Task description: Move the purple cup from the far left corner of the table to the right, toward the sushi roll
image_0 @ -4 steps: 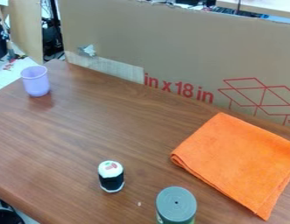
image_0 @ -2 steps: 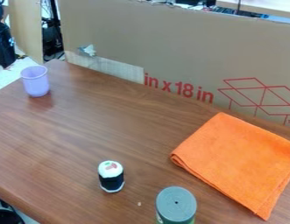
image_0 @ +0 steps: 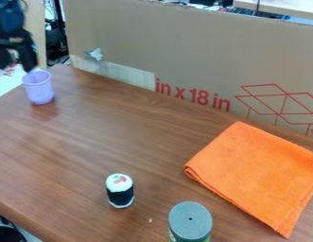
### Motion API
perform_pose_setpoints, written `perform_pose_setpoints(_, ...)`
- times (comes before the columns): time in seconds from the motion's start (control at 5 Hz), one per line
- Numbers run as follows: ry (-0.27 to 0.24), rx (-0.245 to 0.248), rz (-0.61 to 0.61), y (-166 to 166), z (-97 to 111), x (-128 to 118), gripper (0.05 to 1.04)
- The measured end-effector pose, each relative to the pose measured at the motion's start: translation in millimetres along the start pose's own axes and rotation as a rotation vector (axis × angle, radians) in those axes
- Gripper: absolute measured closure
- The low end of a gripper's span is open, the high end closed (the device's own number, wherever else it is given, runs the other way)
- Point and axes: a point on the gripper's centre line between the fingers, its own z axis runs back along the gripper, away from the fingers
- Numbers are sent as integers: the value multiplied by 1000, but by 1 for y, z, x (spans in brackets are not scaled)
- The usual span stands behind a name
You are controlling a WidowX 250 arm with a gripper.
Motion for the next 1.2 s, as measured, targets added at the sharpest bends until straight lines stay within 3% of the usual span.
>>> perform_pose_setpoints(0.4,63,-15,-34,-11,-51,32,82)
perform_pose_setpoints(0.6,95,-3,-38,-18,-63,42,133)
perform_pose_setpoints(1.2,190,63,-18,-14,-65,38,898)
